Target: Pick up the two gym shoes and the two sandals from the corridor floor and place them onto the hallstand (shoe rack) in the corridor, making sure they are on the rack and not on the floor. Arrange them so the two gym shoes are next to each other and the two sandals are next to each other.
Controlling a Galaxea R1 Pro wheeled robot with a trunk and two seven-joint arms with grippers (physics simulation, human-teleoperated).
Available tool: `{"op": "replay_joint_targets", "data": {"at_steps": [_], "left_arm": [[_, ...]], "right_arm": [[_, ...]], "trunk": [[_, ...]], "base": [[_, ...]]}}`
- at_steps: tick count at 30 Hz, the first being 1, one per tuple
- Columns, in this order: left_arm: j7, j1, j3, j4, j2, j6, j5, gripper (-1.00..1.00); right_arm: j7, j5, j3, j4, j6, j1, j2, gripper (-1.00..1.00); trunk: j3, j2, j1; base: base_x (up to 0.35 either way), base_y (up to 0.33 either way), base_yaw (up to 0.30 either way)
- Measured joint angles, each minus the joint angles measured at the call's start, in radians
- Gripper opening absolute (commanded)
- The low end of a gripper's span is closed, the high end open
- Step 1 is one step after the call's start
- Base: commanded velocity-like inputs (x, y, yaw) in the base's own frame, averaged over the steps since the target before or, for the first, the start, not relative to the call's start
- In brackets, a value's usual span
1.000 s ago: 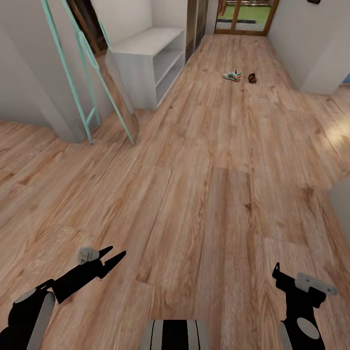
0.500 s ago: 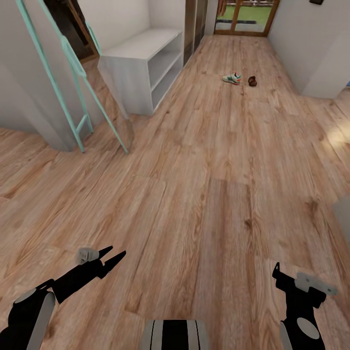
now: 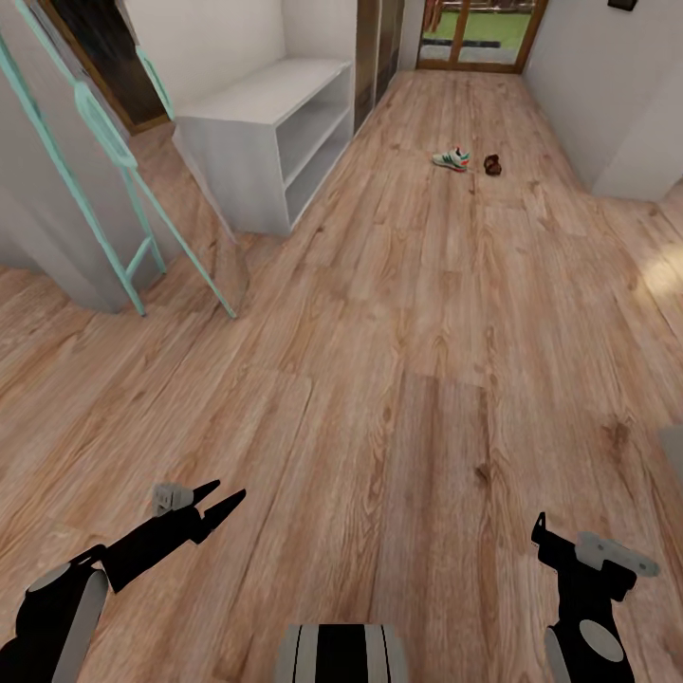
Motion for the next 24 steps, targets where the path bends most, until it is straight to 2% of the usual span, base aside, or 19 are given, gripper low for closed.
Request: {"op": "replay_joint_targets", "data": {"at_steps": [24], "left_arm": [[0.0, 0.0, 0.0, 0.0, 0.0, 0.0, 0.0, 1.0]], "right_arm": [[0.0, 0.001, -0.001, 0.0, 0.0, 0.0, 0.0, 1.0]], "trunk": [[0.0, 0.0, 0.0]], "base": [[0.323, -0.142, 0.0]]}}
